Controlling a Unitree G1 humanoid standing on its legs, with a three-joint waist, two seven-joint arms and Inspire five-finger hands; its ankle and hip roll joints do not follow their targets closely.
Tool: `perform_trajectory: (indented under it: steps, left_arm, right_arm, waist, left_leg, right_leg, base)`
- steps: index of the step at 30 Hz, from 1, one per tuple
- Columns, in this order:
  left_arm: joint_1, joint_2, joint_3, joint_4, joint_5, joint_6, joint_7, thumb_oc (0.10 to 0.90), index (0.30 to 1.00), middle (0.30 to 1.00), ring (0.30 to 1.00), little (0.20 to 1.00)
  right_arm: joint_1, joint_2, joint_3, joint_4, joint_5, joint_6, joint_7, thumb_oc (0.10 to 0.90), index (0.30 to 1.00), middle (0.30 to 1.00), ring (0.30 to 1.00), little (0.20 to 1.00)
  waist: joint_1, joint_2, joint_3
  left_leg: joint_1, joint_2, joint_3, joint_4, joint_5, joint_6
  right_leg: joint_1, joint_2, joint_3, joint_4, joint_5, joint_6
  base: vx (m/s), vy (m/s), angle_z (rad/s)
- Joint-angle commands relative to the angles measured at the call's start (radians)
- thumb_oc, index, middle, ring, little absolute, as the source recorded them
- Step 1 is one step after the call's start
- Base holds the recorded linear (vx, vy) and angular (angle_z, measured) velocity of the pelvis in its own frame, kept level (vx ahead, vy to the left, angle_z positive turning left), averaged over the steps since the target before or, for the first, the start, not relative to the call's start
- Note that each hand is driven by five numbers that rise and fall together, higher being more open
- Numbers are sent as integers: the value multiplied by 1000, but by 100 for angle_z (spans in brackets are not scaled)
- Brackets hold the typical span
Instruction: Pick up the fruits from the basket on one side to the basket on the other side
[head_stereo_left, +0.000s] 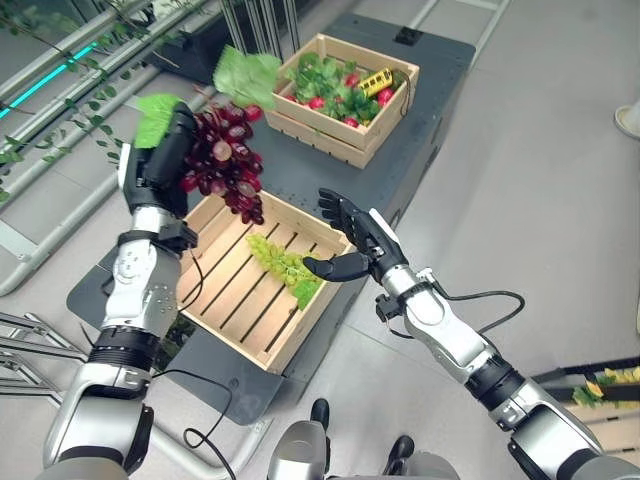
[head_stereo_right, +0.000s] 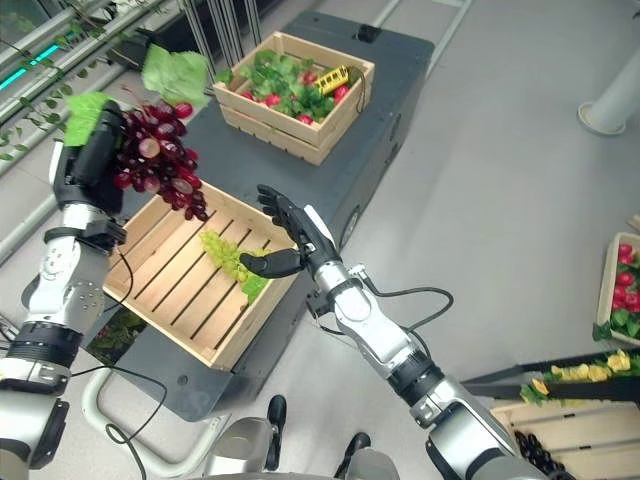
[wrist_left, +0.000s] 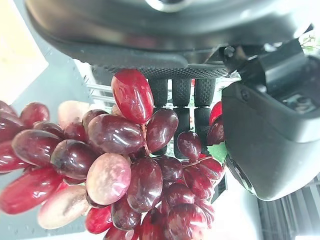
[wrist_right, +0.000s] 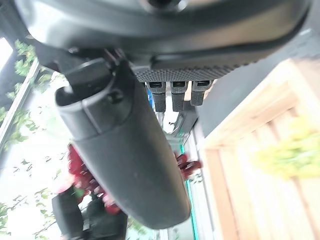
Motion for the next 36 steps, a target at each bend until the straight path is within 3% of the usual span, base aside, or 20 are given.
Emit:
perform_trajectory:
  steps: [1, 9, 12, 29, 32, 36]
  left_arm:
    - [-156, -17, -59, -8, 24, -74, -11, 400, 300, 300, 300, 300]
    - [-227, -104, -130, 26, 32, -54, -27, 400, 300, 300, 300, 300]
    - [-256, -138, -152, 41, 24, -45, -31, 400, 300, 300, 300, 300]
    - [-321, -217, -195, 17, -41, -64, -12, 400, 300, 300, 300, 300]
    - [-317, -225, -196, 0, -42, -56, -14, 400, 300, 300, 300, 300]
    - [-305, -236, -204, -28, -25, -43, -17, 400, 300, 300, 300, 300]
  right_arm:
    - [-92, 128, 15, 43, 69, -25, -20, 800, 900, 900, 900, 900]
    - [-253, 155, 9, 127, 111, 28, -38, 800, 900, 900, 900, 900]
    - [-309, 172, 8, 184, 223, 44, -28, 800, 900, 900, 900, 900]
    - [-355, 246, -12, 337, 456, 83, -29, 800, 900, 900, 900, 900]
    - [-350, 257, -16, 350, 479, 68, -27, 800, 900, 900, 900, 900]
    - [-351, 278, -34, 334, 512, 0, -48, 800, 900, 900, 900, 900]
  waist:
    - [24, 11, -229]
    - [43, -3, -267]
    - [49, -10, -279]
    - [65, -25, -308]
    - [68, -25, -308]
    - [71, -24, -306]
  left_leg:
    - [3, -43, -52, -87, -1, -7]
    - [9, -37, -80, -150, 29, -25]
    - [0, -36, -90, -150, 31, -27]
    - [-1, -41, -113, -150, 31, -25]
    - [-2, -41, -115, -150, 31, -24]
    - [-1, -42, -122, -150, 30, -23]
  right_leg:
    - [-38, -12, -20, -39, 53, -36]
    - [-5, 9, -31, -118, 76, -36]
    - [2, 13, -42, -124, 75, -40]
    - [10, 20, -52, -124, 68, -49]
    - [10, 20, -54, -124, 68, -49]
    - [10, 20, -54, -124, 69, -50]
  base:
    - [-29, -93, 10]
    - [-36, -83, 2]
    - [-46, -44, 5]
    - [-7, -6, 3]
    - [0, 0, 0]
    - [-8, -4, 4]
